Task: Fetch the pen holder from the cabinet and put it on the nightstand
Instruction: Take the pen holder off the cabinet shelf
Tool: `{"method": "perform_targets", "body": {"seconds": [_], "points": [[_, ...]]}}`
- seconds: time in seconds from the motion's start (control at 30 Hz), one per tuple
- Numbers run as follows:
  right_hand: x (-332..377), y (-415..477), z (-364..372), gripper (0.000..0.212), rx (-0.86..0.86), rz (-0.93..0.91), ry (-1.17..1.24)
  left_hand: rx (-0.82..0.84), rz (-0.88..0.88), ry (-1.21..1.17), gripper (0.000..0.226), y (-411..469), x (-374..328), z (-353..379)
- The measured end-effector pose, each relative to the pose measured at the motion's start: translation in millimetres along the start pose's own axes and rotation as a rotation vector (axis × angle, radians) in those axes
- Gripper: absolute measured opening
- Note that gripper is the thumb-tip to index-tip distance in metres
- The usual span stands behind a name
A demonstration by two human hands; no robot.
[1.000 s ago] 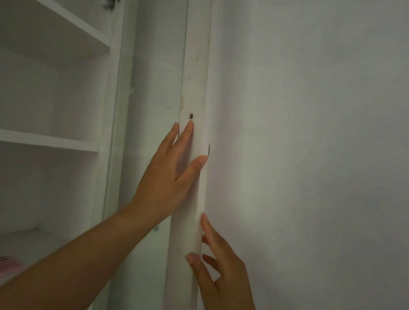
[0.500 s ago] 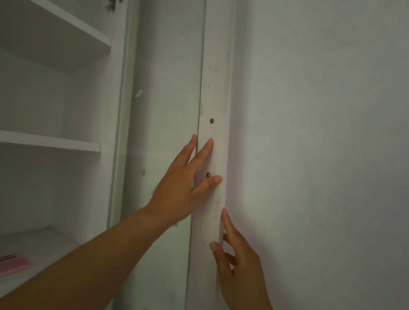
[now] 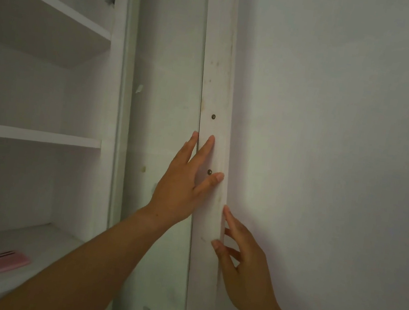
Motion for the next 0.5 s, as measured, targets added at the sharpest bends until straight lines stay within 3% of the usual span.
{"method": "perform_targets", "body": {"seconds": [0.37,0.5], "points": [[46,-4,0,0.044,-0.197,-0.082,-0.206,0.152,-0.005,-0.014,0.052,-45,40,-28],[70,-4,22,0.036,-0.172,-0.1,-0.112,0.175,-0.024,-0.045,0.052,-79,65,-50]]}}
Point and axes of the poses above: each hand's wrist, its own y-axis towards the middle knuckle, its own z-axis out of the palm, x = y × z, the point moved 5 cm from there along y, towards the middle knuckle, and after that the axes turned 7 degrees about x, right-handed, at the moved point
